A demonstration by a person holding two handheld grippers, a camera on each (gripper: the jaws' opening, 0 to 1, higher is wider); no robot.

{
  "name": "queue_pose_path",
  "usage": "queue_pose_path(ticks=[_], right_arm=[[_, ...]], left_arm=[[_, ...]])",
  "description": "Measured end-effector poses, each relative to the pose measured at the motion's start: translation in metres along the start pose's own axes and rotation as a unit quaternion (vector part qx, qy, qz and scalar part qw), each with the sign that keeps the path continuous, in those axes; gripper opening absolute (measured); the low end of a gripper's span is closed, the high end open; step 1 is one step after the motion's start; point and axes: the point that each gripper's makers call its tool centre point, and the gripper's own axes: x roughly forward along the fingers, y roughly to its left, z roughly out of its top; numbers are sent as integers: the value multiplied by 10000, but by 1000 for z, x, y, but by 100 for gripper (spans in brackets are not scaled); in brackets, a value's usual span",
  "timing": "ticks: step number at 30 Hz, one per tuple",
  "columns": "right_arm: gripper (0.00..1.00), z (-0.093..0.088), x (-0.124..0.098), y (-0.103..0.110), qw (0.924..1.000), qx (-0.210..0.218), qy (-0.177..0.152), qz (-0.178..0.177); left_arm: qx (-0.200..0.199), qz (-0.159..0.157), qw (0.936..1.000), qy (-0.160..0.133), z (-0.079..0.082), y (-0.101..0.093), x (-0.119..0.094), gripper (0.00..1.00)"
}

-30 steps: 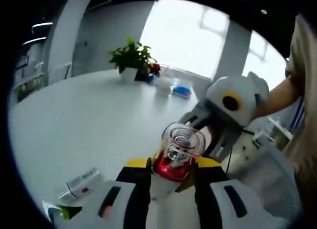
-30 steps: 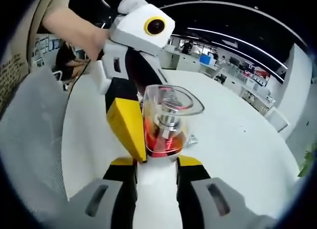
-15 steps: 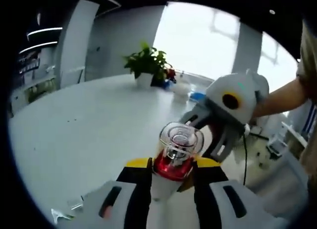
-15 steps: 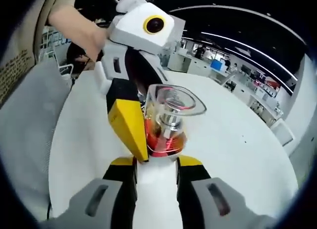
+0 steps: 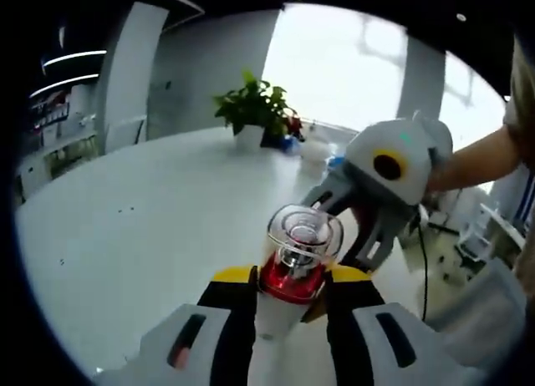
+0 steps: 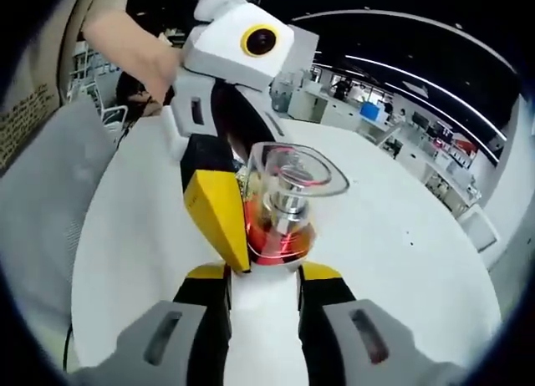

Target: Arrange the skincare products in the storage area until every visible bottle or jar stands upright without overlapping.

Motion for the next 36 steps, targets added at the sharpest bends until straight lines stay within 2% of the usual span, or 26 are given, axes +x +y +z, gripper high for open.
queue_pose_path(ticks=[10,14,19,24,31,36], right_arm=[[30,0,0,-2,9998,188,27,-104],[30,3,-1,-3,9991,396,6,-177],[32,6,-3,-3,9987,412,40,-281],[39,11,-8,-6,9964,712,22,-460],[47,12,-19,11,9934,986,15,-595],[51,15,-26,25,9915,1117,7,-671]], left_arm=[[-19,-13,10000,25,0,1,0,28],[-21,20,9999,147,-5,3,-1,28],[-50,-15,9997,247,-9,2,-7,33],[-67,31,9997,252,-7,-1,-18,39],[-103,126,9992,365,-16,-7,-38,53],[-199,222,9987,418,-26,-14,-56,57]])
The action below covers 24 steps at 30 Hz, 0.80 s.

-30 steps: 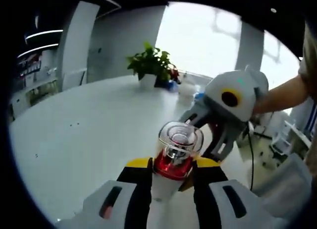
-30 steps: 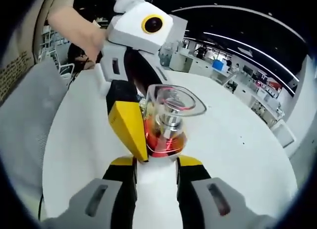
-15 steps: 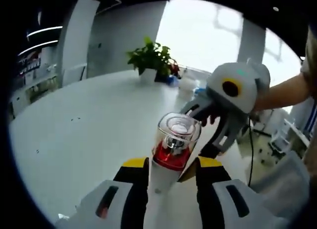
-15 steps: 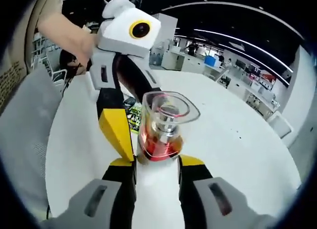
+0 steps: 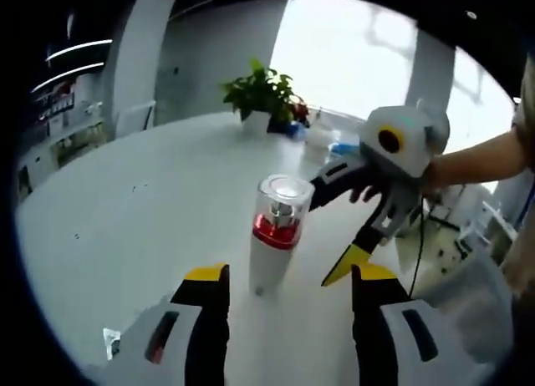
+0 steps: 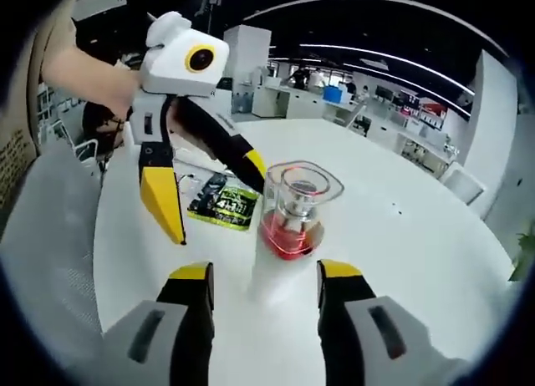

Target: Arrange the skincare products in the storage area until every visible bottle or jar stands upright without overlapping.

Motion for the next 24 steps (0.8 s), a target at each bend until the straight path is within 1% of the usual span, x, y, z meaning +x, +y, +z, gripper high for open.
queue_pose_path(ticks=[5,10,12,15,19,24], right_arm=[[55,2,-7,12,10000,63,-6,-58],[63,4,-12,25,9999,83,-5,-125],[66,4,-13,31,9998,127,-8,-134],[67,5,-17,40,9997,194,-26,-166],[71,6,-23,47,9991,345,-53,-236],[75,12,-29,60,9975,615,-196,-298]], left_arm=[[-107,187,9998,18,-10,-3,-16,65],[-195,405,9990,39,-19,-4,-31,74],[-224,477,9986,45,-23,-6,-38,76],[-278,568,9980,28,-28,-8,-49,79],[-380,696,9968,4,-36,-12,-66,81],[-499,870,9949,-48,-47,-19,-90,85]])
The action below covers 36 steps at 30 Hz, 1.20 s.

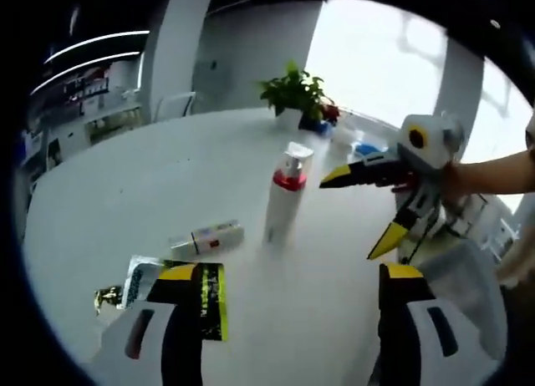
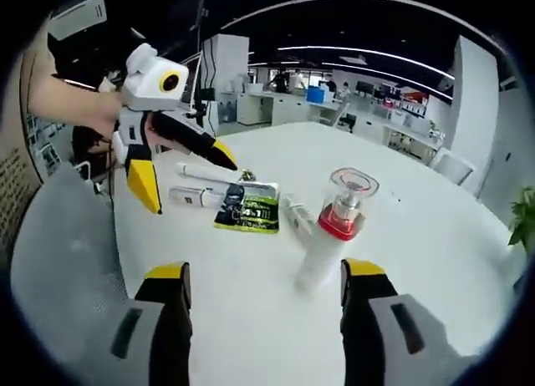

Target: Arrange the skincare products in the storage area until every visible bottle or jar stands upright without overlapping.

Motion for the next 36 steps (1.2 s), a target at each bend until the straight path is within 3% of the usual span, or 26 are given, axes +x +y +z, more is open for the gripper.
queue_pose_path(ticks=[14,18,36], right_arm=[[83,1,-8,36,9994,332,-116,39],[86,2,-13,42,9975,650,-273,-48],[93,-7,-18,68,9952,930,-281,-146]], left_arm=[[-381,398,9985,-69,-34,-6,-61,92],[-459,469,9978,-65,-45,-8,-76,95],[-881,837,9926,-32,-90,-13,-122,97]])
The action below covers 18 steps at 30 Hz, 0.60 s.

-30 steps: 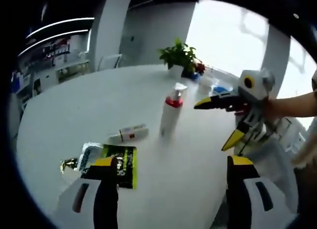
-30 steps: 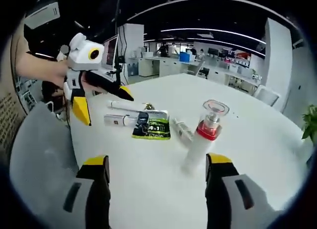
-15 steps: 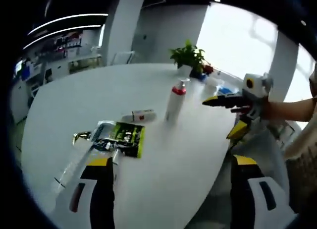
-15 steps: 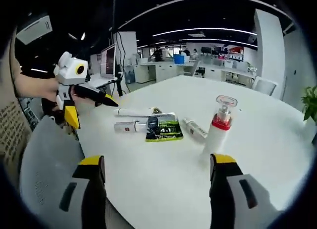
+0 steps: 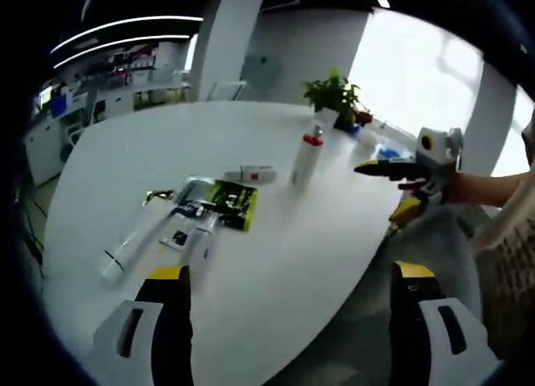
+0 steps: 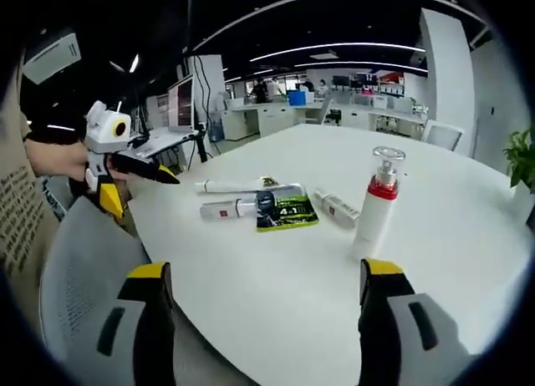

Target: Arrange the skincare products in the storage area until every visible bottle or jar stands upright without overlapping.

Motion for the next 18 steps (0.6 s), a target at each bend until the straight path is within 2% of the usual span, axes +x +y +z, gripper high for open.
queue_pose_path(ticks=[8,10,18], right_arm=[[93,-3,0,6,10000,46,9,-53],[93,0,1,8,9999,138,-81,-31],[93,-7,4,12,9999,-93,99,21]], left_arm=[[-121,173,9998,-47,-8,7,-10,97],[-143,208,9997,-49,-10,7,-11,97],[-278,317,9991,14,-23,10,-14,97]])
